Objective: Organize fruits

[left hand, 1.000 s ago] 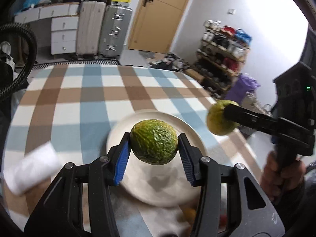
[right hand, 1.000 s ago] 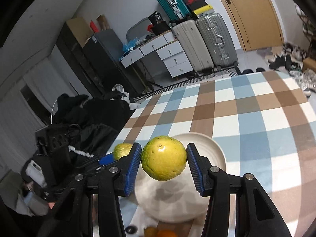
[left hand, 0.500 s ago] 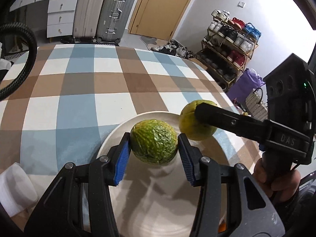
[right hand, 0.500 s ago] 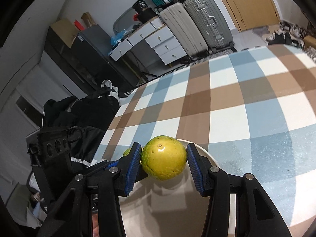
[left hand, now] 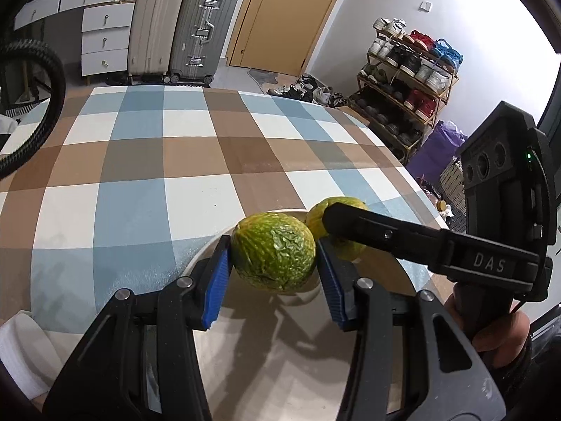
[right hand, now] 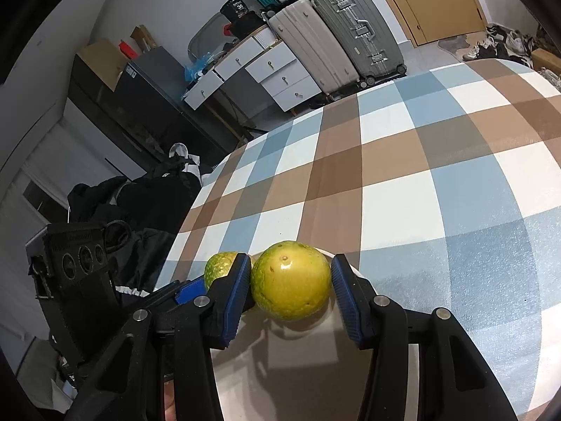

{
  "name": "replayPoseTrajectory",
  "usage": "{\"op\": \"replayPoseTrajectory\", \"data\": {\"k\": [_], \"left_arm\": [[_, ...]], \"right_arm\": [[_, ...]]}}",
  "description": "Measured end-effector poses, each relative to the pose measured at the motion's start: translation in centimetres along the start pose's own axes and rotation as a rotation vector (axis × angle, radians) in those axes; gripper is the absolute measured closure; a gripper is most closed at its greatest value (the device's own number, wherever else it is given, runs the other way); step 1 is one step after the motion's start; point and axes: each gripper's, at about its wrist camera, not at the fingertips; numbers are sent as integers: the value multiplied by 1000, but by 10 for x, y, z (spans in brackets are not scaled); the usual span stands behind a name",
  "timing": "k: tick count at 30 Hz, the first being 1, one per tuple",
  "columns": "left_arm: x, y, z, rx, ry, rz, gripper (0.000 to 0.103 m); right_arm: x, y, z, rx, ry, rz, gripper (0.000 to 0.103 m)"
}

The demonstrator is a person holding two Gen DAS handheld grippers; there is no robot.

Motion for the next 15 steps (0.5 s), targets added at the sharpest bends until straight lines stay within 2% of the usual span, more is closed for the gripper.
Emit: {"op": "replayPoseTrajectory", "data": {"k": [2, 4, 7, 9, 13, 15], "left_arm": [[0, 0, 0, -24, -2, -19, 57], [1, 1, 0, -40, -6, -28, 57], [2, 5, -1, -31, -3, -40, 49], [2, 8, -2, -32, -8, -47, 48], [5, 18, 0, -12, 7, -65, 36], [7, 25, 2, -23, 31, -72, 33]], "right_arm": [[1, 1, 1, 4, -2, -8, 53], [1, 4, 1, -29, -16, -22, 53], [2, 8, 5, -27, -2, -44, 52], [2, 11, 8, -26, 20, -62, 51], [0, 22, 12, -13, 21, -106, 41], [-1, 30, 17, -8, 26, -127, 41]]}}
Point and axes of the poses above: each gripper's, at about its wrist camera, not at the fingertips, and y roughly against the way its jaws point, z to its left, x to its underside, and after that the axes turned 11 degrees about -x, right-handed
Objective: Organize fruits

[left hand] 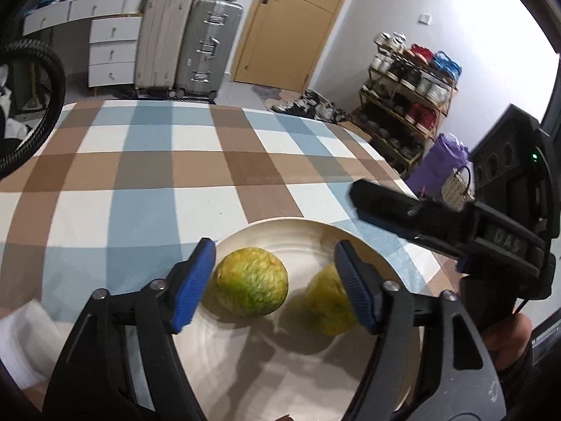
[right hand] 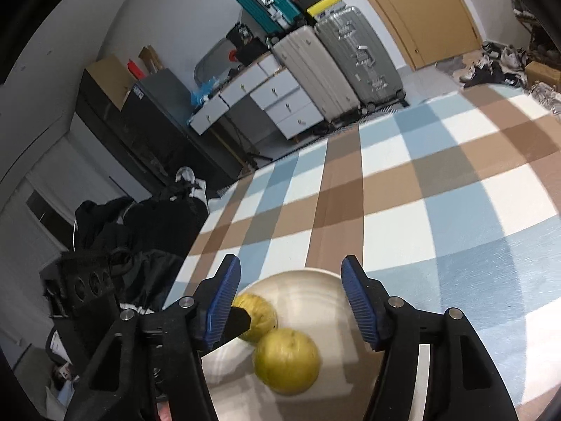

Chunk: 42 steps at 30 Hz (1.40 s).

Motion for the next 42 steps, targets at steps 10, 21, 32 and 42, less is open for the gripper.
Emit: {"op": "replayPoseTrajectory", "data": {"k": [10, 21, 32, 42], "left_arm": [[26, 69, -8, -184, -10, -30, 25], [69, 162, -44, -212, -51, -111, 11], [105, 240, -70, -248, -84, -217, 1], [153, 280, -59, -245, -24, -187, 1]], "right_arm": [[29, 76, 43, -3, 32, -41, 0], [96, 161, 96, 106, 201, -215, 0], [147, 209, 147, 113, 347, -243, 0], [191, 215, 173, 92, 435, -160, 0]]}}
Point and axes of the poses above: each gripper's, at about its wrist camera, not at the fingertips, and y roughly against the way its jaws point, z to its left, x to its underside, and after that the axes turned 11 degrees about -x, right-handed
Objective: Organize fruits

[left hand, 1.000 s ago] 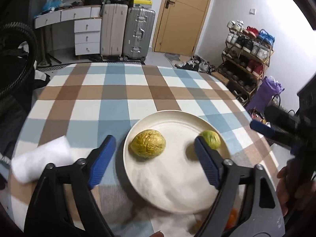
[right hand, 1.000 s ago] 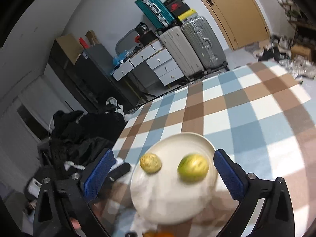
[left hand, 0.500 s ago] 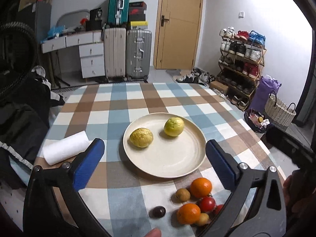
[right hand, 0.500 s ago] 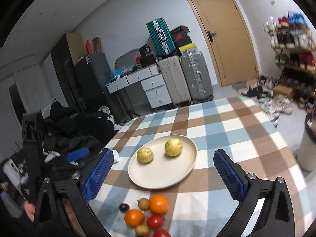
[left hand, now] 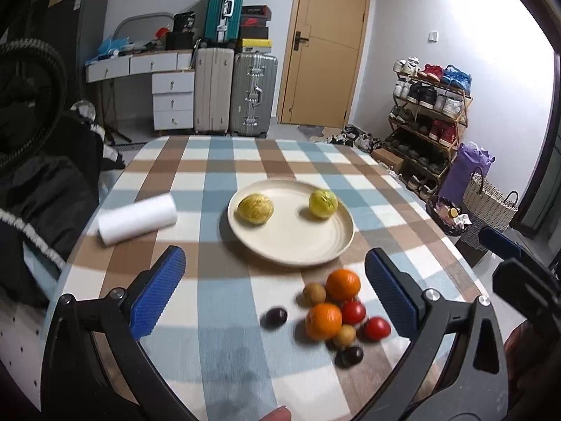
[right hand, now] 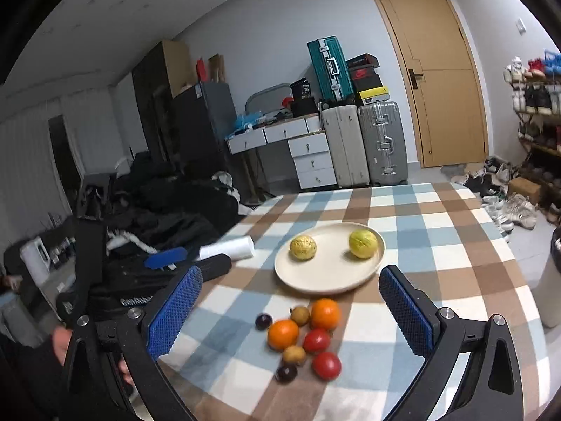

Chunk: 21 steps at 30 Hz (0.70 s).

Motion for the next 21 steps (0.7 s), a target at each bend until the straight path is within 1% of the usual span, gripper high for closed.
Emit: {"op": "replayPoseTrajectory", "data": {"k": [3, 5, 9, 12, 14, 18, 21], "left_arm": [[16, 0, 4, 18, 14, 40, 1], [27, -6, 4, 48, 16, 80, 1], [50, -19, -6, 77, -6, 151, 1], [63, -31, -18, 102, -42, 197, 1], [72, -40, -30, 84, -88, 230, 1], [78, -58, -42, 108, -111, 290, 1], [81, -64, -50, 129, -125, 302, 1]], "right_arm": [[15, 1, 10, 46, 60, 29, 0], [25, 1, 10, 68, 71, 40, 0], [40, -2, 2, 115, 61, 60, 0], [48, 0, -8, 155, 47, 58, 0], [52, 1, -14, 182, 35, 56, 0], [57, 2, -27, 193, 7, 57, 0], [58, 1, -33, 187, -10, 58, 0]]}}
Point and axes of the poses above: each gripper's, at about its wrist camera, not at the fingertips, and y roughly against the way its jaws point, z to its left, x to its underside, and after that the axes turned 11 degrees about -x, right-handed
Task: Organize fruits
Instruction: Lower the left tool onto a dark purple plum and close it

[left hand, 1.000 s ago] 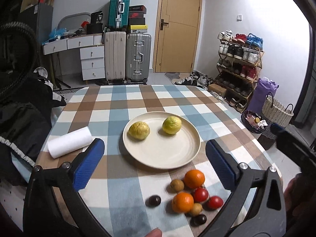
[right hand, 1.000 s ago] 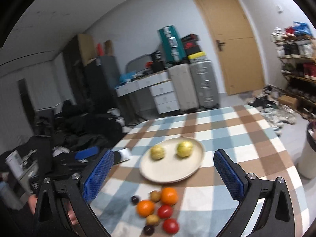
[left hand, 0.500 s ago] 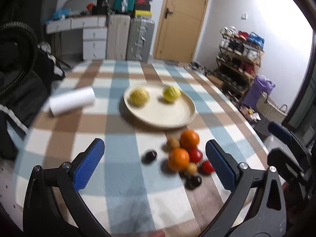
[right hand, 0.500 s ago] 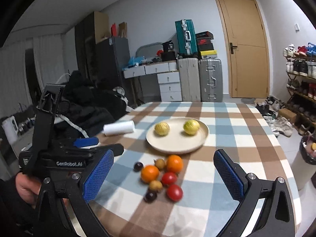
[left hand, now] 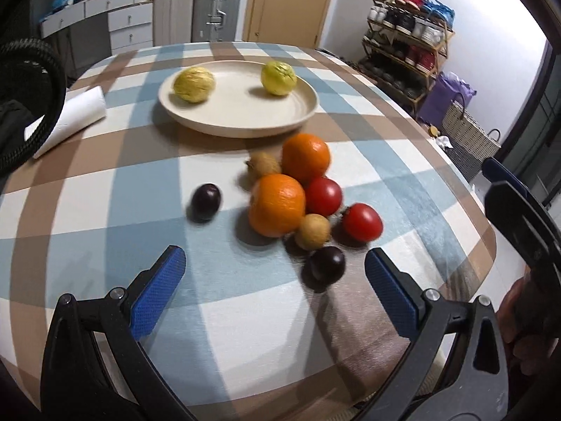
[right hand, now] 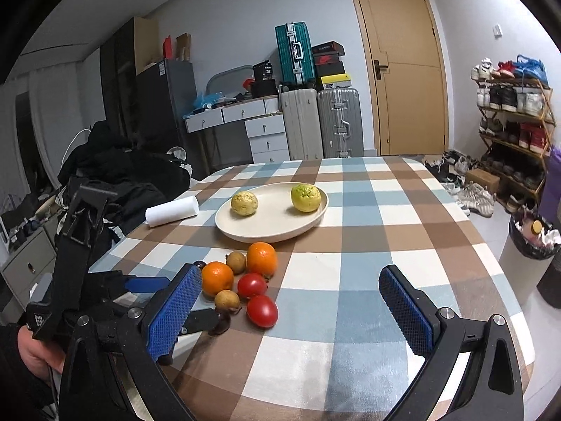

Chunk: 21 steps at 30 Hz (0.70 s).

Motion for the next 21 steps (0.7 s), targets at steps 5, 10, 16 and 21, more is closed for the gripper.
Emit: {"op": "replayPoseTrajectory", "data": {"k": [5, 10, 16, 21], "left_arm": [[3, -9, -14, 22, -46, 22, 14], [4, -10, -22, 44, -67, 29, 40], [3, -10, -27, 121, -74, 36, 83], [1, -3, -24, 166, -79, 20, 83]], "right_arm": [[1, -5, -5, -4, -14, 12, 0], [3, -8, -9, -10, -25, 14, 0], [5, -12, -12, -15, -33, 28, 0], [4, -14, -15, -70, -54, 41, 0]]}}
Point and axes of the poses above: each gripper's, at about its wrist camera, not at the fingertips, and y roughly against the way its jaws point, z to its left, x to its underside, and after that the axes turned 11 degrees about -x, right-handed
